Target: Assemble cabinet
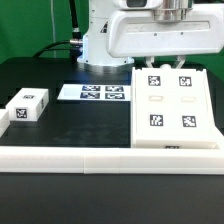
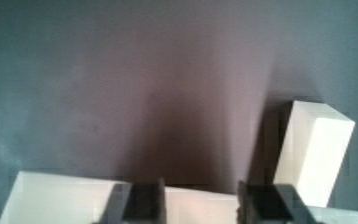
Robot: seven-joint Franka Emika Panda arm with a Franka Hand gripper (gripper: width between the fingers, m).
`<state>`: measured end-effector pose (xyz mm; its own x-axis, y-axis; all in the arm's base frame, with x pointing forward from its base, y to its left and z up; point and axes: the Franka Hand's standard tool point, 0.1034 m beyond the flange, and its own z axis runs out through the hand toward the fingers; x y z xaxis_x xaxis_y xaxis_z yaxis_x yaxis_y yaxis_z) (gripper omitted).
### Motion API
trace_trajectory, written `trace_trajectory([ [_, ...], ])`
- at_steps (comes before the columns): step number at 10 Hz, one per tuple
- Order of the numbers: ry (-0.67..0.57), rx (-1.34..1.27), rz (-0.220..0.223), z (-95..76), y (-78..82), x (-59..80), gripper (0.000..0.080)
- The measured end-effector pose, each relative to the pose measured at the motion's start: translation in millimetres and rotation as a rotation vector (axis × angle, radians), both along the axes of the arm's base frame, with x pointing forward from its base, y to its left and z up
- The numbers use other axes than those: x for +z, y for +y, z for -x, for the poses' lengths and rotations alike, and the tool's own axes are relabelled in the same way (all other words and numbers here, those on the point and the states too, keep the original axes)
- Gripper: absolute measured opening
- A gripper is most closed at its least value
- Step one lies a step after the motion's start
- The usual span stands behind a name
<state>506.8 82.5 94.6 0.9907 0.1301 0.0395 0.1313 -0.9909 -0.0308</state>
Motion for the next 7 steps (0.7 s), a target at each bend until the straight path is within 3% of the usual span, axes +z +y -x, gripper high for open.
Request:
trace_trajectory([
  [3,0.042,0.006,0.003,-15.3,-7.7,21.4,0.0197],
  [7,0.054,0.007,0.004,-16.5,-7.1,21.9,0.0194],
])
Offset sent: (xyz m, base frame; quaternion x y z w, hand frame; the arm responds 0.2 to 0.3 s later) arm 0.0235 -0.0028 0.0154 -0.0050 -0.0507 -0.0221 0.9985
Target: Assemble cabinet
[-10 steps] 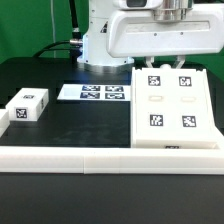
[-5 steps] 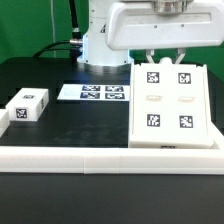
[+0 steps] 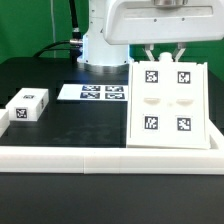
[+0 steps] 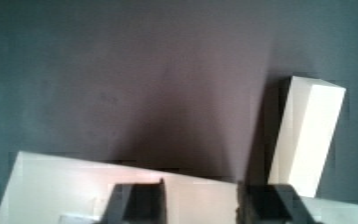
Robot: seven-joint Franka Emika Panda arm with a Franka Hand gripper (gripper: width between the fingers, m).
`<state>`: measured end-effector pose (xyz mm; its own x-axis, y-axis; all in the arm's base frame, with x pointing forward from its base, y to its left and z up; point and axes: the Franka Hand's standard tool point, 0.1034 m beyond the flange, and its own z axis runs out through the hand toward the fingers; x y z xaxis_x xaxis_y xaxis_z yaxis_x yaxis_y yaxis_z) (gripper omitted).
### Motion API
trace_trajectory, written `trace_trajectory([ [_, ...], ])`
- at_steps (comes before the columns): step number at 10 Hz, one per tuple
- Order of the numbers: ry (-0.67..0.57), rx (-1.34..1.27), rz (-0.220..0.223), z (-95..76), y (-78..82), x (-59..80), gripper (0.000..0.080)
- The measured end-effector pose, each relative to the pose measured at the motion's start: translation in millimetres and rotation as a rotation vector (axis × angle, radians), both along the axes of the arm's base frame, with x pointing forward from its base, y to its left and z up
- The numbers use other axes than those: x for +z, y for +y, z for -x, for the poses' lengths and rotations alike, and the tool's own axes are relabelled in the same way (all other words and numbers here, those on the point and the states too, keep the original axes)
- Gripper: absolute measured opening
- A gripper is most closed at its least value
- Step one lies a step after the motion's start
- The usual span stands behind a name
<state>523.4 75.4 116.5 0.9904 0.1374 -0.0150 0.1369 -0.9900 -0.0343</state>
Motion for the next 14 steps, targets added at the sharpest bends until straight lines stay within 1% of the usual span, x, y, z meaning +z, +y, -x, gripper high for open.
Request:
trace_trajectory([
  [1,0.001,0.000,0.000,0.2,-0.1,-0.3,0.0192],
  [3,0.003,0.021,0.002,0.1,-5.5,-2.5,0.0188],
  [5,0.028,0.022,0.003,-3.3,-6.4,4.0,0.0171],
  [8,0.054,0.017,0.002,-15.9,-9.3,13.3,0.0149],
  [9,0.061,0.019,0.003,-19.6,-7.7,12.3,0.0149],
  [12,0.063,0.021,0.003,-19.6,-6.9,10.5,0.0123],
  [13,0.064,0.021,0.003,-19.5,-6.8,10.4,0.0193],
  [14,0.064,0.021,0.003,-19.4,-6.8,10.3,0.0193],
])
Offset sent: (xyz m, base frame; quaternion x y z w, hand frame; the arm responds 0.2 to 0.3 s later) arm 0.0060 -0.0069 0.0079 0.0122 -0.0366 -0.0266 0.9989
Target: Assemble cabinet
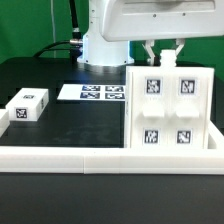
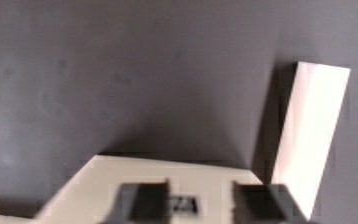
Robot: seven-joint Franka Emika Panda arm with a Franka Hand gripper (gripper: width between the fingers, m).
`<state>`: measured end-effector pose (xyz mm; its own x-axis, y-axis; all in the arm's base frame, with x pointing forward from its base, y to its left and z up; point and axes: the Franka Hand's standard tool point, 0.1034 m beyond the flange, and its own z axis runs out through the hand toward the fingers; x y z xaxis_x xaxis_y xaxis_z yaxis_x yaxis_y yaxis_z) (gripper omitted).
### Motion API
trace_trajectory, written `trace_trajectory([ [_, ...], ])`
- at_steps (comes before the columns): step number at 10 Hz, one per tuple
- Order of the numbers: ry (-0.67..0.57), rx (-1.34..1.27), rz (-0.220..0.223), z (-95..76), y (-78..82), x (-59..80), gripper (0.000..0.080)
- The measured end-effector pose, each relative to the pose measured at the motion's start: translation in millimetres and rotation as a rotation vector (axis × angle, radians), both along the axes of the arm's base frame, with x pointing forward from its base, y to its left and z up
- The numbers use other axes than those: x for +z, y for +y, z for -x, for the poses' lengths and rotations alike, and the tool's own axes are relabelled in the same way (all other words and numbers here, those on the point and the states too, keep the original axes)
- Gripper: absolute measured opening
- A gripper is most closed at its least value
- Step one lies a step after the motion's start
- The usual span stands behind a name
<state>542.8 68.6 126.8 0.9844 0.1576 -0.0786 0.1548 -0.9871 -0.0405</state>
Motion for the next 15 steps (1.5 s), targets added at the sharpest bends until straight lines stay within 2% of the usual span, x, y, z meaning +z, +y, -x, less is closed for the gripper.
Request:
trace_trajectory([
  [1,0.000,0.000,0.000,0.0,0.0,0.0,0.0379],
  [2,0.000,0.000,0.000,0.0,0.0,0.0,0.0513],
  [3,0.000,0.000,0.000,0.0,0.0,0.0,0.0513],
  [4,0.000,0.000,0.000,0.0,0.0,-0.1,0.0712],
  [5,0.000,0.000,0.000,0.0,0.0,-0.1,0.0774],
  [10,0.000,-0.001,0.000,0.7,0.1,-0.4,0.0797],
  [12,-0.048,-0.062,0.005,14.7,3.7,-4.2,0.0797],
  [15,-0.073,-0.101,0.006,35.9,6.8,-17.2,0.0797],
])
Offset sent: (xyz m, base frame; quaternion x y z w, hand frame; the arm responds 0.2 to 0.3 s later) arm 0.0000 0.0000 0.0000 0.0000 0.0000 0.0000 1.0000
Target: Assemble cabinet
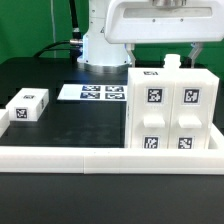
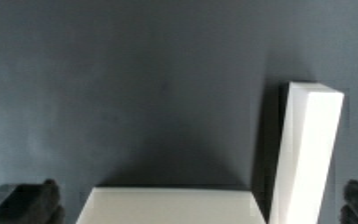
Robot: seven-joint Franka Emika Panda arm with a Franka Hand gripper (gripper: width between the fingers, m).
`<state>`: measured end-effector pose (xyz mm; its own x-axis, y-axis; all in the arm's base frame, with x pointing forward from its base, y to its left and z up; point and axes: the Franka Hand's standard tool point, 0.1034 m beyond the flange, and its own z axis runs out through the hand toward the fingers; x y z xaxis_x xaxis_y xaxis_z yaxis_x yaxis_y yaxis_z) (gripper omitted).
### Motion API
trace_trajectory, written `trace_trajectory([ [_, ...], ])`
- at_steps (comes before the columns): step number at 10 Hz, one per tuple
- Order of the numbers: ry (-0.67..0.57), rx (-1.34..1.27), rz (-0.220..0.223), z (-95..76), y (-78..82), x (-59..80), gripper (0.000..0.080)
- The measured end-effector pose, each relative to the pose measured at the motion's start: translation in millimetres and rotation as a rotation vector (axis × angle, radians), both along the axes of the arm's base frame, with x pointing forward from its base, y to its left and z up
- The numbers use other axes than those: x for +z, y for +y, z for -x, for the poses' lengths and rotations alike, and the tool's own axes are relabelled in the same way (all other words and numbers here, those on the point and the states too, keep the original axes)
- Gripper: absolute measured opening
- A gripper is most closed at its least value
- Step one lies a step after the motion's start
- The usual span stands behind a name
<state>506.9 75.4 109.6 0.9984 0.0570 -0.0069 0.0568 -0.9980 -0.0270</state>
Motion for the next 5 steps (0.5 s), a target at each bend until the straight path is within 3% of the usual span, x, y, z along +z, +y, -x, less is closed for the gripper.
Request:
trace_trajectory([
  [5,-0.002,-0.001,0.001,1.0,-3.7,-3.1,0.0797],
])
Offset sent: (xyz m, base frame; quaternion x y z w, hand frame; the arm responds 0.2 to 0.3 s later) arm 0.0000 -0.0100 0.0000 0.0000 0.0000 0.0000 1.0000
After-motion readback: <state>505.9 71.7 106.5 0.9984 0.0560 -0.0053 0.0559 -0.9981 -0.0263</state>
